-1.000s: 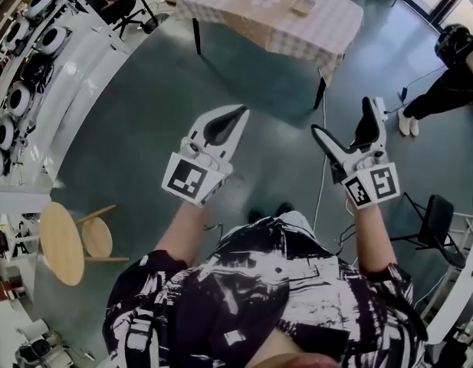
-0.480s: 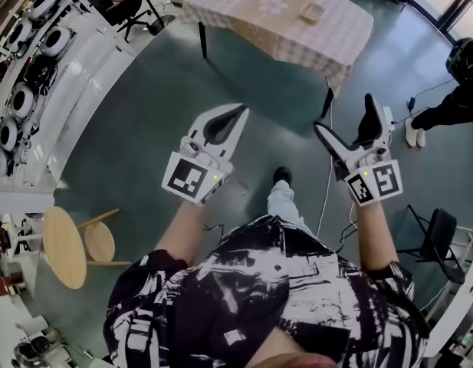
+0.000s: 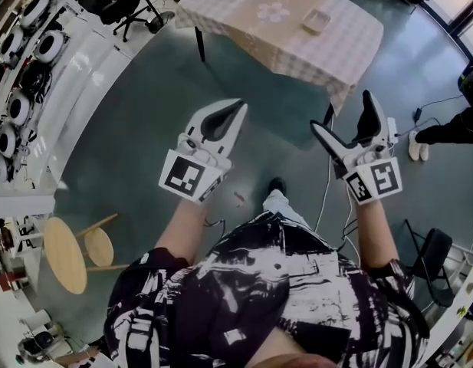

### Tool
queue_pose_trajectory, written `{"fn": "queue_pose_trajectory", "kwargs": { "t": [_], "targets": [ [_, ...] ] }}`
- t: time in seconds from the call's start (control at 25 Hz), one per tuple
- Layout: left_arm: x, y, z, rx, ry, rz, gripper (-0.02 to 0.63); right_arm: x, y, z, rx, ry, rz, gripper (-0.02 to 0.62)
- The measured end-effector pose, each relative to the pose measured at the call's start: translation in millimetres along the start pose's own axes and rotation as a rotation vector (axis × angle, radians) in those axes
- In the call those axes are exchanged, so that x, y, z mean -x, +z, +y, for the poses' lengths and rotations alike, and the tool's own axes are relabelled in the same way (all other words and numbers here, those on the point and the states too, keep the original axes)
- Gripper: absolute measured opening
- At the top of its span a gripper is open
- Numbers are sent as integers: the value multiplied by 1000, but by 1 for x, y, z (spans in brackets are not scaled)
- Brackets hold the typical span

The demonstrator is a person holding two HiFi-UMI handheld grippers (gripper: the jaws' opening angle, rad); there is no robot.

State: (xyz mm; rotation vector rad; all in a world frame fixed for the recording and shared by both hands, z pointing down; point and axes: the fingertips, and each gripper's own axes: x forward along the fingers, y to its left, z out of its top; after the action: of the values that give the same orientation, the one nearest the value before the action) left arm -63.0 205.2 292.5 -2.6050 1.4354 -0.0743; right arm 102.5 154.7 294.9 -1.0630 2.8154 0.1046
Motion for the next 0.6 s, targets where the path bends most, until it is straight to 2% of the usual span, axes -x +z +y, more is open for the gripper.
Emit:
{"fn": "queue_pose_trajectory", "kwargs": {
  "t": [0.32, 0.6],
  "targets": [
    [-87, 1, 31, -4, 1, -2, 0, -51, -2, -73, 6, 32, 0, 575],
    [-145, -5, 59, 4, -6, -2, 0, -90, -11, -126, 4, 26, 5, 575]
  ]
}}
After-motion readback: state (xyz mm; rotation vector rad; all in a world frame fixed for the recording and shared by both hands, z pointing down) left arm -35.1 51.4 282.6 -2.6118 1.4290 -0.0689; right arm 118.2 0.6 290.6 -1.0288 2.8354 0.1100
